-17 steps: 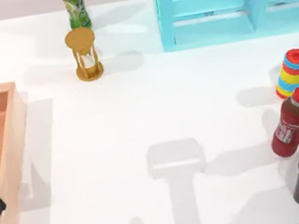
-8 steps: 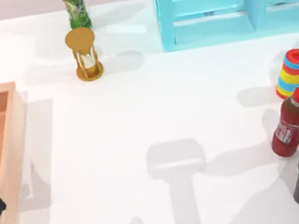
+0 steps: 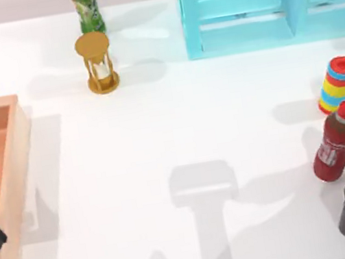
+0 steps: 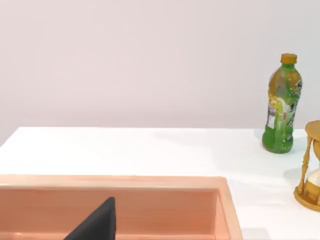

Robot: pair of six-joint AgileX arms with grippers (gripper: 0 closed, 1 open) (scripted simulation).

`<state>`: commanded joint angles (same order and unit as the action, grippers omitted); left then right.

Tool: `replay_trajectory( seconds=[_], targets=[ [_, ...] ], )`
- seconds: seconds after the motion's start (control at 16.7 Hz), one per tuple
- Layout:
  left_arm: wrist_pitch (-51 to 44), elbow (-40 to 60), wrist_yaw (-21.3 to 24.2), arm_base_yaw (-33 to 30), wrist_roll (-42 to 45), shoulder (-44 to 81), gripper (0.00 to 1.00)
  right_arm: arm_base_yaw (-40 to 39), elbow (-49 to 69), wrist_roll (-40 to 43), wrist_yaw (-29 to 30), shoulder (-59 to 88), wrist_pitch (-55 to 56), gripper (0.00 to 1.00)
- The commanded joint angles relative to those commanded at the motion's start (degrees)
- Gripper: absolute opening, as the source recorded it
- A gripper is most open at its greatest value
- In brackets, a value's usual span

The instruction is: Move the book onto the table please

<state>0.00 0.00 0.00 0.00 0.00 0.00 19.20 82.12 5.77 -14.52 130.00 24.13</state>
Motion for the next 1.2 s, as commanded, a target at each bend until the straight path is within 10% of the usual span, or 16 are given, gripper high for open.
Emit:
replay_trajectory(
  seconds=[0.36,1.2],
  targets=[
    [0.0,0.0,0.0,0.0,0.0,0.0,1.0,-0.29,2.03,-0.11,0.29,1.87,-0.13,1.0],
    [0.0,0.0,0.0,0.0,0.0,0.0,1.0,-0.29,2.03,-0.11,0.29,1.87,-0.13,0.0]
  ],
)
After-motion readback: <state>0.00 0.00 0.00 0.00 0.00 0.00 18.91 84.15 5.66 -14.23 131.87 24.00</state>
